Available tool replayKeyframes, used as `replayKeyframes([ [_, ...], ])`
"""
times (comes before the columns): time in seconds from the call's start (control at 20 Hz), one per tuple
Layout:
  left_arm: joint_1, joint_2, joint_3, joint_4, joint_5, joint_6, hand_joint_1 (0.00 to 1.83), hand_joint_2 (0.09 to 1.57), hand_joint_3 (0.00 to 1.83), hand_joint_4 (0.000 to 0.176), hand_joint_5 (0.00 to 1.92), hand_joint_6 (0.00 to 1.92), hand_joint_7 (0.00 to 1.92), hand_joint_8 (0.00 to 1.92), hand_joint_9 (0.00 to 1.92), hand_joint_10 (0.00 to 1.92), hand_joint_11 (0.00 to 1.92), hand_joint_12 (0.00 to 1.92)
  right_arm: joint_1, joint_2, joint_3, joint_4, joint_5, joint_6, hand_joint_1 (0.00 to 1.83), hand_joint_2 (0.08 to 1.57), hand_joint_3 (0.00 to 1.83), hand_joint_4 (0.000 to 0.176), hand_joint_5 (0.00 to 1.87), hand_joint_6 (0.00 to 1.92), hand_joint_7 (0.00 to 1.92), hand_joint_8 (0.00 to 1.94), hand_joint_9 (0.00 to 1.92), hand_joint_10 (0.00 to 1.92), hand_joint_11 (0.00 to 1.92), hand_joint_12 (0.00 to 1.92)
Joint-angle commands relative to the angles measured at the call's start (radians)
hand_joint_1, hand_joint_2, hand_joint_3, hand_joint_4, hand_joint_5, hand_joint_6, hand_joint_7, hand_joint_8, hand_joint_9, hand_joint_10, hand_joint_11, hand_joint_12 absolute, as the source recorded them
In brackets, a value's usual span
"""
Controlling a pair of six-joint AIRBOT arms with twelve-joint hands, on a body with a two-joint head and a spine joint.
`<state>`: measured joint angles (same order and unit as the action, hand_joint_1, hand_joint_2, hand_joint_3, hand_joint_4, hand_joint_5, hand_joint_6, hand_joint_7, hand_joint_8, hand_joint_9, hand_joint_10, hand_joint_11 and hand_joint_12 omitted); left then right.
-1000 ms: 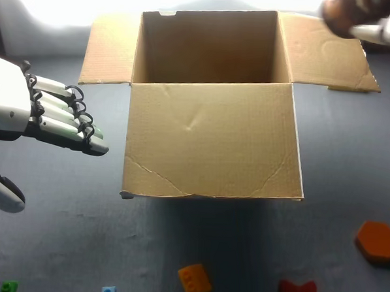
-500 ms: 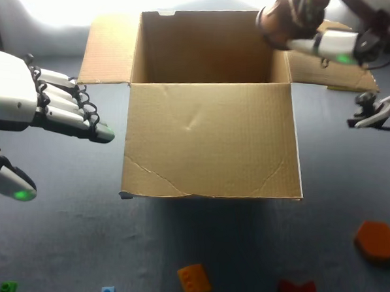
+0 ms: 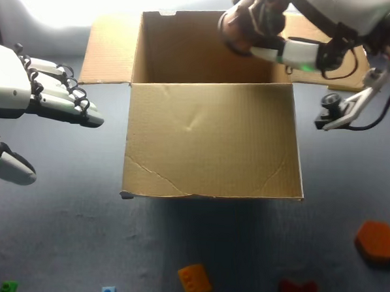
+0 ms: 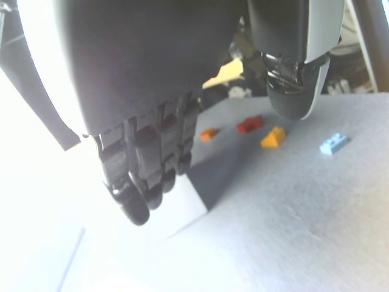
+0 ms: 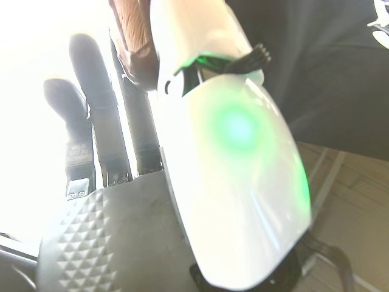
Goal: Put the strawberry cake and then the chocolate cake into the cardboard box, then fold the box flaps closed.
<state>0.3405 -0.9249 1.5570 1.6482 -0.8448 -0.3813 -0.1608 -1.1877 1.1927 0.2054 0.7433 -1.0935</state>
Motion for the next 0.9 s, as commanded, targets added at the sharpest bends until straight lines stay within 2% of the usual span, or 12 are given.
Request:
replayKeyframes([
  [0.0,-0.009,0.006,0.002,-0.072,0.001,0.003,0.28,1.19,0.00,0.000,0.11,0.00,0.18,0.00,0.22,0.00,0.00,0.84,-0.004,0.006,0.007,-0.014,0.122,0.007,1.20,1.17,0.00,0.000,0.87,1.06,0.90,1.25,0.68,1.35,0.38,1.92],
  [0.1,-0.012,0.007,-0.004,-0.072,0.001,0.003,0.29,1.18,0.00,0.000,0.12,0.00,0.19,0.00,0.22,0.00,0.00,0.85,-0.019,-0.012,0.017,-0.014,0.123,0.006,1.18,1.19,0.00,0.000,0.85,1.12,0.85,1.32,0.62,1.37,0.32,1.92],
  [0.2,-0.010,0.007,-0.002,-0.072,0.001,0.003,0.28,1.18,0.00,0.000,0.12,0.00,0.18,0.00,0.22,0.00,0.00,0.85,-0.024,-0.022,0.021,-0.014,0.123,0.006,1.16,1.24,0.00,0.000,0.69,1.30,0.80,1.41,0.52,1.43,0.29,1.92],
  [0.25,-0.010,0.007,0.000,-0.072,0.001,0.004,0.27,1.18,0.00,0.000,0.11,0.00,0.18,0.00,0.22,0.00,0.00,0.85,-0.024,-0.024,0.021,-0.014,0.124,0.005,1.04,1.17,0.00,0.000,0.47,0.97,0.57,1.07,0.45,1.40,0.21,1.92],
  [0.3,-0.010,0.006,0.002,-0.072,0.001,0.005,0.28,1.18,0.00,0.000,0.12,0.00,0.19,0.00,0.23,0.00,0.00,0.86,-0.024,-0.027,0.021,-0.014,0.124,0.005,0.99,1.13,0.00,0.000,0.39,0.71,0.53,0.74,0.42,1.26,0.15,1.87],
  [0.35,-0.010,0.006,0.002,-0.072,0.001,0.008,0.27,1.18,0.00,0.000,0.12,0.00,0.19,0.00,0.23,0.00,0.00,0.88,-0.024,-0.028,0.021,-0.014,0.124,0.005,0.96,1.11,0.00,0.000,0.38,0.53,0.56,0.49,0.42,1.14,0.12,1.82],
  [0.45,-0.010,0.001,0.009,-0.072,0.002,0.013,0.26,1.18,0.00,0.000,0.11,0.00,0.19,0.00,0.23,0.00,0.00,0.87,-0.026,-0.029,0.021,-0.014,0.124,0.004,0.90,1.08,0.00,0.000,0.38,0.22,0.57,0.14,0.42,0.80,0.08,1.67],
  [0.6,-0.010,-0.004,0.018,-0.076,0.006,0.013,0.27,1.17,0.00,0.000,0.12,0.00,0.19,0.00,0.24,0.00,0.00,0.86,-0.025,-0.028,0.021,-0.014,0.124,0.003,0.74,1.06,0.00,0.000,0.25,0.02,0.47,0.00,0.38,0.48,0.00,1.53],
  [0.75,-0.009,-0.004,0.019,-0.076,0.006,0.015,0.25,1.18,0.00,0.000,0.11,0.00,0.18,0.00,0.23,0.00,0.00,0.86,-0.022,-0.022,0.021,-0.014,0.122,0.003,0.62,0.99,0.00,0.000,0.15,0.00,0.32,0.00,0.30,0.16,0.00,1.21],
  [0.85,-0.009,-0.004,0.025,-0.080,0.009,0.016,0.25,1.18,0.00,0.000,0.11,0.00,0.18,0.00,0.23,0.00,0.00,0.86,-0.012,-0.008,0.015,-0.014,0.108,0.003,0.56,0.98,0.00,0.000,0.10,0.00,0.24,0.00,0.23,0.08,0.00,1.01],
])
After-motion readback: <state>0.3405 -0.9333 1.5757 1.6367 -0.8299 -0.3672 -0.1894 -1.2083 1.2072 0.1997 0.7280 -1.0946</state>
